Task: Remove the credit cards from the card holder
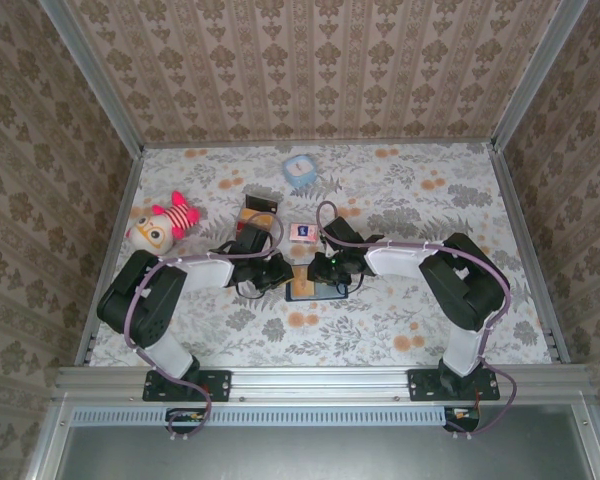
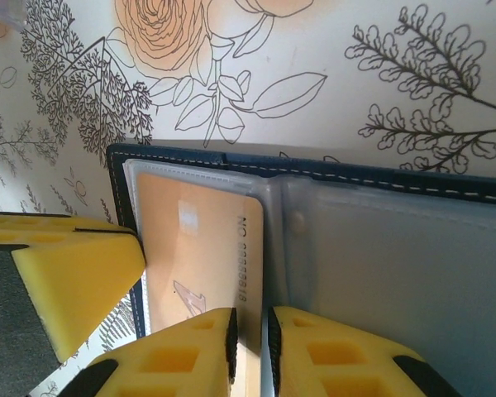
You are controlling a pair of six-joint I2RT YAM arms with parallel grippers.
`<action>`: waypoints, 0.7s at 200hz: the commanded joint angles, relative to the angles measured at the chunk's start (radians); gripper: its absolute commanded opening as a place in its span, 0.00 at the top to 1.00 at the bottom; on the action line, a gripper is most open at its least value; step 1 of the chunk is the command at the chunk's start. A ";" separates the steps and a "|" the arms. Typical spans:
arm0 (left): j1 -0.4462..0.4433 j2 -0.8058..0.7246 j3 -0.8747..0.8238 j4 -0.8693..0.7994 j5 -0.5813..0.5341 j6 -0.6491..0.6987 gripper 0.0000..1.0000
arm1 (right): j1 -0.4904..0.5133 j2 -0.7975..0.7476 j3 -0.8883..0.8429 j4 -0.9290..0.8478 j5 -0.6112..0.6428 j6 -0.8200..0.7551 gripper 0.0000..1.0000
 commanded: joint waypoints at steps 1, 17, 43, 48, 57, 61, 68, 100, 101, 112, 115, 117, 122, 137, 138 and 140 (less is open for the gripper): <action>0.006 0.024 -0.010 -0.065 -0.040 -0.004 0.88 | -0.004 0.028 -0.013 -0.005 -0.002 0.005 0.80; 0.005 0.025 -0.010 -0.065 -0.038 -0.003 0.88 | -0.004 0.029 -0.020 0.028 -0.034 0.012 0.81; 0.006 0.023 -0.010 -0.069 -0.041 -0.001 0.88 | -0.005 0.013 -0.037 0.074 -0.055 0.020 0.83; 0.005 0.023 -0.010 -0.071 -0.042 -0.002 0.88 | -0.007 0.009 -0.041 0.082 -0.055 0.021 0.84; 0.005 0.024 -0.009 -0.077 -0.044 0.001 0.88 | -0.011 -0.001 -0.047 0.092 -0.057 0.025 0.85; 0.005 0.024 -0.008 -0.081 -0.046 0.002 0.88 | -0.013 -0.005 -0.049 0.096 -0.058 0.028 0.85; 0.005 0.023 -0.008 -0.088 -0.050 0.003 0.88 | -0.017 -0.014 -0.059 0.107 -0.059 0.033 0.86; 0.005 0.024 -0.007 -0.106 -0.063 0.007 0.89 | -0.033 -0.038 -0.094 0.157 -0.084 0.057 0.88; 0.005 0.023 -0.007 -0.107 -0.063 0.007 0.89 | -0.033 -0.038 -0.094 0.158 -0.085 0.057 0.88; 0.005 0.023 -0.004 -0.117 -0.069 0.010 0.89 | -0.035 -0.037 -0.094 0.164 -0.102 0.060 0.88; 0.006 0.024 -0.002 -0.120 -0.071 0.011 0.89 | -0.035 -0.037 -0.096 0.165 -0.106 0.061 0.88; 0.006 0.024 -0.001 -0.124 -0.073 0.011 0.89 | -0.034 -0.037 -0.096 0.165 -0.107 0.060 0.88; 0.005 0.025 0.001 -0.133 -0.076 0.014 0.89 | -0.035 -0.038 -0.098 0.167 -0.110 0.062 0.88; 0.005 0.026 0.008 -0.160 -0.092 0.022 0.90 | -0.036 -0.038 -0.102 0.166 -0.107 0.064 0.88; 0.005 0.026 0.008 -0.160 -0.093 0.022 0.90 | -0.036 -0.039 -0.103 0.166 -0.108 0.064 0.88; 0.005 0.026 0.008 -0.162 -0.094 0.024 0.90 | -0.037 -0.039 -0.102 0.166 -0.108 0.064 0.88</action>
